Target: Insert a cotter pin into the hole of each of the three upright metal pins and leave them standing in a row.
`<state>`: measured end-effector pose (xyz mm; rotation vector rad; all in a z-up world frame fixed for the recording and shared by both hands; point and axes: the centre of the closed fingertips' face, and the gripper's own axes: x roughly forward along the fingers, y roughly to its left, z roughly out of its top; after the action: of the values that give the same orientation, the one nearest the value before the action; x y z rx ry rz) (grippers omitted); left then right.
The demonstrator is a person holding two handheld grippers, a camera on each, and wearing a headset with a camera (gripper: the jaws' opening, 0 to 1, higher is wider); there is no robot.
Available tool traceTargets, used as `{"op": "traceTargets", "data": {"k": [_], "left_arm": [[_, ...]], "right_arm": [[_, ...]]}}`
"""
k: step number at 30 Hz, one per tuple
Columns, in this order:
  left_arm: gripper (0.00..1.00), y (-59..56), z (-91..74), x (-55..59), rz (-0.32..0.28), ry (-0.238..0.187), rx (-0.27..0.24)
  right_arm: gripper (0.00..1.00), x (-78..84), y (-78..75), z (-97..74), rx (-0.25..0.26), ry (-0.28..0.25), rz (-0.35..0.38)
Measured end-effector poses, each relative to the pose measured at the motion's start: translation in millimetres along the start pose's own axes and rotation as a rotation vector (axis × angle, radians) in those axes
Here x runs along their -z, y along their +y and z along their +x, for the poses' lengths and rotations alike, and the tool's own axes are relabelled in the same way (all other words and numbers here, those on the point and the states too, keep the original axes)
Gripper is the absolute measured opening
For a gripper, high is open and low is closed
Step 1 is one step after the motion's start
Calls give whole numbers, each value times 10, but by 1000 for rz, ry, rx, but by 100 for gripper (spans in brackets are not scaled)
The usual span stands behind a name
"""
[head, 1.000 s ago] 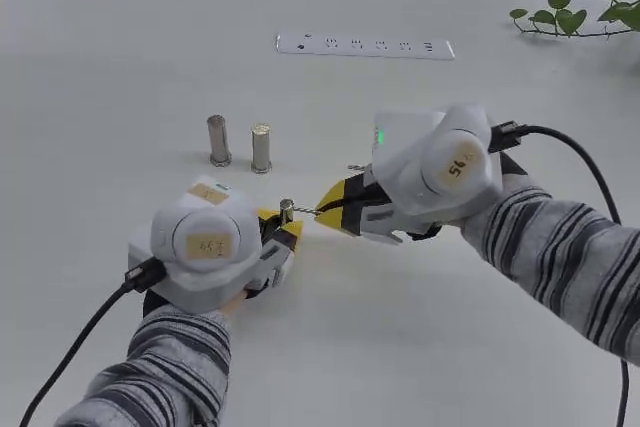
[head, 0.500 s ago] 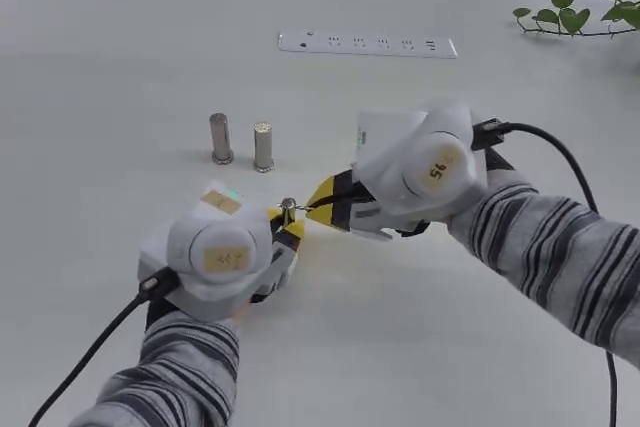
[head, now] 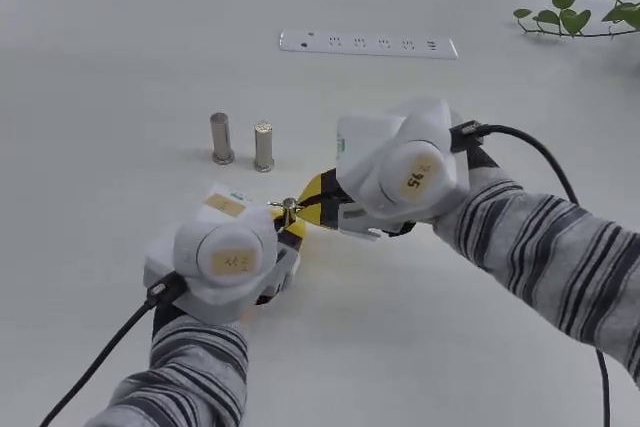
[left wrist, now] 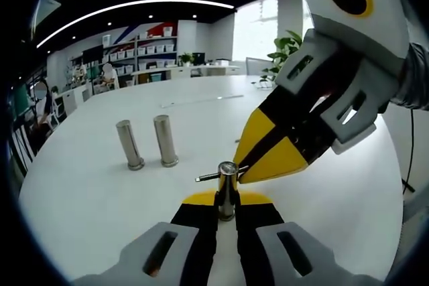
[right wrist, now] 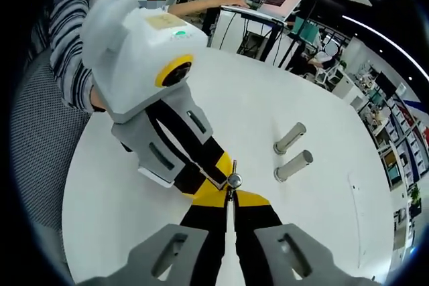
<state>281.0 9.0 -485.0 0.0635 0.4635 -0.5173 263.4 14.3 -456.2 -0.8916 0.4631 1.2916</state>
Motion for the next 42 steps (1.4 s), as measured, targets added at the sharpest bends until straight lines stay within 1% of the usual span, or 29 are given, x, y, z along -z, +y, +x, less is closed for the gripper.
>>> {"op": "traceTargets", "data": {"k": [4, 5, 7, 14, 16, 18, 25, 29, 38, 40, 42], "left_arm": [[5, -1, 0, 3, -3, 0, -5], [5, -2, 1, 4, -4, 0, -6], [5, -3, 2, 4, -6, 1, -7], [5, -3, 4, 6, -13, 6, -11], [5, -2, 5, 6, -21, 8, -12], [5, -3, 2, 4, -17, 9, -11], [5, -5, -1, 6, -19, 12, -13], [5, -7, -3, 6, -18, 12, -14], [5, -7, -1, 4, -14, 12, -17], [5, -4, -1, 4, -13, 11, -20], [5, -3, -2, 3, -16, 10, -20]], "right_arm": [[0, 6, -7, -8, 7, -10, 32], [3, 13, -20, -19, 15, -9, 49], [4, 12, -30, -47, 19, -11, 53], [1, 22, 18, -132, 3, -15, 68], [0, 40, 10, -141, 12, -7, 64], [0, 45, 3, -148, 18, -7, 69], [0, 1, 3, -146, 17, -27, 94], [0, 14, 2, -134, 22, -18, 100], [0, 19, 3, -117, 22, -24, 120], [0, 33, -10, -117, 30, -20, 134], [0, 75, -42, -124, 51, -8, 161]]}}
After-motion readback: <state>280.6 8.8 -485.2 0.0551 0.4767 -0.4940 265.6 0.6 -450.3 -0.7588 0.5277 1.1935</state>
